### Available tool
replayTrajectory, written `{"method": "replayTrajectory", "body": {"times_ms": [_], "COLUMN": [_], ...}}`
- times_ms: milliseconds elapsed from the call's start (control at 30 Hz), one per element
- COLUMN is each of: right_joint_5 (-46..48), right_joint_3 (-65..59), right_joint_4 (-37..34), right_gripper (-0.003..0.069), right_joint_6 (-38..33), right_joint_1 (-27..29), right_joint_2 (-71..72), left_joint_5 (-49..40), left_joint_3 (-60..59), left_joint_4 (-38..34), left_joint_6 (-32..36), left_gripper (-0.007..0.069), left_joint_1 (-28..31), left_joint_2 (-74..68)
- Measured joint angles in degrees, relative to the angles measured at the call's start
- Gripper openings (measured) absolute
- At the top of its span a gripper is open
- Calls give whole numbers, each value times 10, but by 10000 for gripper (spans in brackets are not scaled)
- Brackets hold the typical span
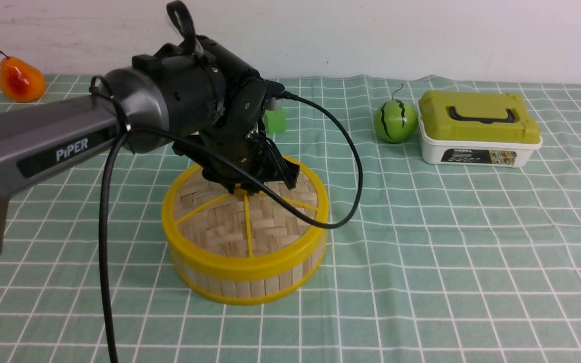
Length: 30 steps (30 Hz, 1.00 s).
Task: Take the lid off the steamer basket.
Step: Use the left arm to lift the lid of the steamer
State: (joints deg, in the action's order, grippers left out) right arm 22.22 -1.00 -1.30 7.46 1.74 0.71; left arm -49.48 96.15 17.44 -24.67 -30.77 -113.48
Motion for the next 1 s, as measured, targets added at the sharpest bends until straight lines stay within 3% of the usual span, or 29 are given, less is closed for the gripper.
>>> {"method": "replayTrajectory", "body": {"times_ms": [400,500,667,1000], "right_joint_5": [0,0,0,0], "right_joint_3": [0,0,0,0], "right_joint_4": [0,0,0,0], "right_gripper": [241,241,241,241], "right_joint_6": [0,0,0,0], "right_joint_1": [0,0,0,0], "right_joint_2": [0,0,0,0], "left_joint_5": [-2,-4,-13,-29], "left_joint_3": [10,10,13,15], "left_joint_4": [6,6,10,32], "left_joint_6": [2,2,2,3], "left_gripper": [236,216,111,110], "left_joint_1": [-1,-1,-2,-7], "left_joint_2": [-19,-19,-19,-9]}}
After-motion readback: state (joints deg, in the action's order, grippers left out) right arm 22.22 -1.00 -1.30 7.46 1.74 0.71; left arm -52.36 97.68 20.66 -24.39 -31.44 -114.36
